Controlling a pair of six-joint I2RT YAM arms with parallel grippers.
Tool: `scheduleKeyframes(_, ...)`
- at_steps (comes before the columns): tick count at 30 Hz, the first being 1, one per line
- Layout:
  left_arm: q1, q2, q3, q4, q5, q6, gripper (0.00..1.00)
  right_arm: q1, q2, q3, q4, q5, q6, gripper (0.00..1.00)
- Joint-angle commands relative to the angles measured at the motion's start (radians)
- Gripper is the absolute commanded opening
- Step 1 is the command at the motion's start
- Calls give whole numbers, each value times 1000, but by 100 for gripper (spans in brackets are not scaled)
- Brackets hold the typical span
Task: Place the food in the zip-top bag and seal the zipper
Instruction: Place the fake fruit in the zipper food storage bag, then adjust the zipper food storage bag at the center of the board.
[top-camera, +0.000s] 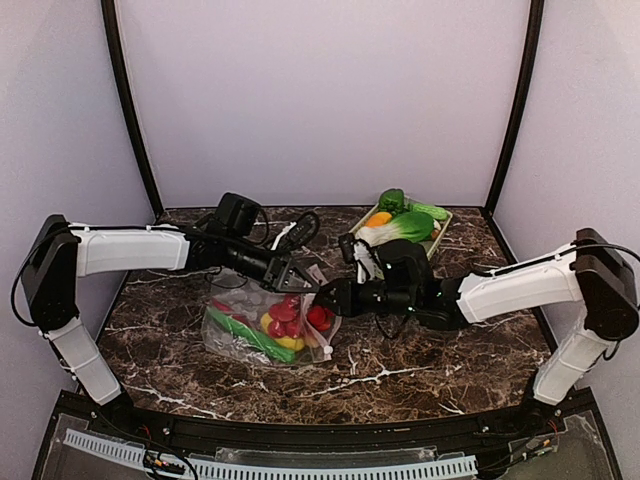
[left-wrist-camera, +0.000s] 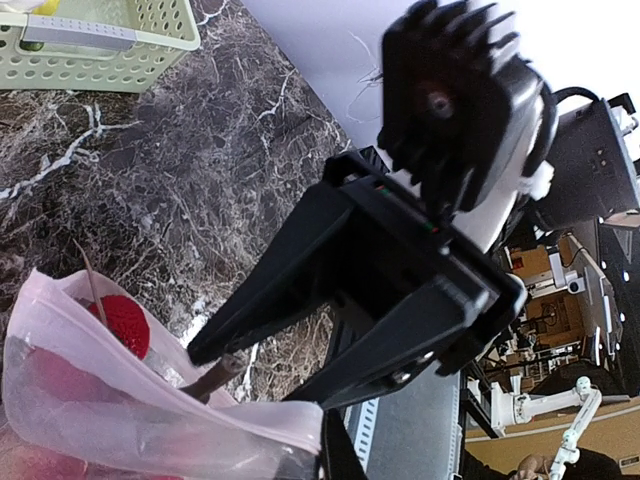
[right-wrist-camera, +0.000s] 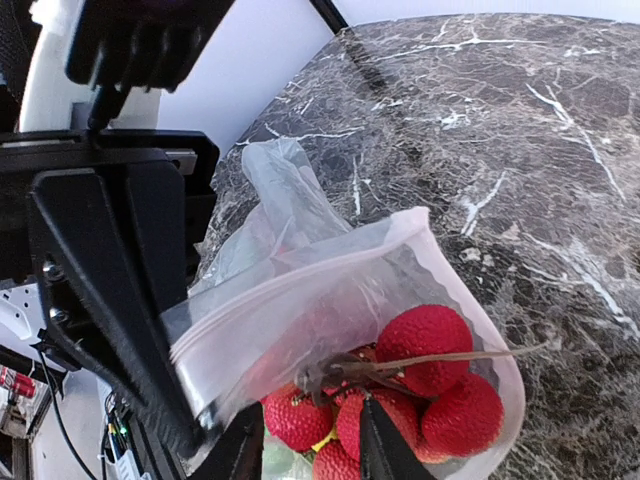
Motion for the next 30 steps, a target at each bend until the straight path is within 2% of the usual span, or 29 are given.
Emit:
scheduleKeyframes(1, 12, -18, 21, -93, -67, 61, 1, 11, -105, -39, -57, 10, -12, 37)
scheduleKeyframes(4, 14, -15, 26, -106, -74, 70, 1, 20, -158, -56, -128, 60, -4, 43)
scheduleKeyframes(7, 17, -18, 28, -110, -78, 75, 1, 19, -211, -82, -215, 177, 55, 52)
scheduleKeyframes(10, 19, -17, 27, -111, -78, 77, 1, 5, -245, -135, -219, 230, 112, 58)
scheduleKeyframes(18, 19, -11, 28, -111, -77, 76, 1, -13, -111, -125, -197, 139, 174, 47)
scheduleKeyframes(30, 19, -17, 28, -117, -81, 80, 1, -45, 17, -75, -125, 37, 194, 41)
